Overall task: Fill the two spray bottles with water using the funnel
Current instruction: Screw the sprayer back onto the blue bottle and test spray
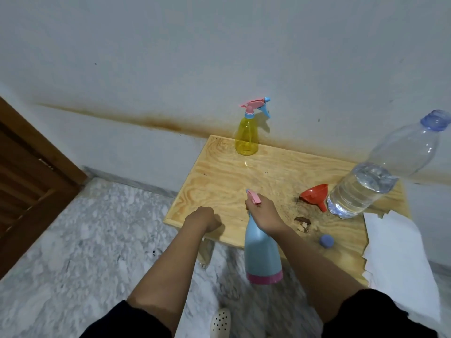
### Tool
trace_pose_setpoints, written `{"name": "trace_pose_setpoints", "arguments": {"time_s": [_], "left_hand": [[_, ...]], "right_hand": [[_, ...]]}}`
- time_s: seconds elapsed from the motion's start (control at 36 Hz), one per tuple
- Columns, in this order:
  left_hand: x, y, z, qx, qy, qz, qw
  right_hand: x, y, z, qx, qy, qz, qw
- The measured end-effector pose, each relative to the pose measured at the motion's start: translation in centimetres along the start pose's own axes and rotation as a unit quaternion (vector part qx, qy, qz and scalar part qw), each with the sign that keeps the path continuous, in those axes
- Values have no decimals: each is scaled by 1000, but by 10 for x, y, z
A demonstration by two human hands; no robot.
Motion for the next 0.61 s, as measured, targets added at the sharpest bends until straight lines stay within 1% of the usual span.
{"name": "trace_pose_setpoints", "arguments": {"time_s": [0.11,0.19,0.36,0.53,0.61], "left_hand": [[3,2,0,-2,-4,-2,1000],[5,3,-1,-5,-3,0,1000],[7,2,-2,-10,-5,1,1000],[3,4,-3,-3,-8,-3,1000],[1,6,-4,1,-6,-7,1000]], "right_hand": [[-12,13,-4,8,27,-15,999],[-14,15,-7,6,33,5,999],[-18,16,-8,-5,48,-21,999],[-21,17,-8,-9,45,-13,999],[-19,17,-9,-4,29,-11,1000]]}}
Point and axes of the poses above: each hand's wrist, its own z-axis away from the middle knuckle, its own y-axis out of the palm, x = y × z, the point moved 9 cm from there along -z, towards the middle knuckle, and after that the axes turned 5 degrees about z, right-handed, at the moved point
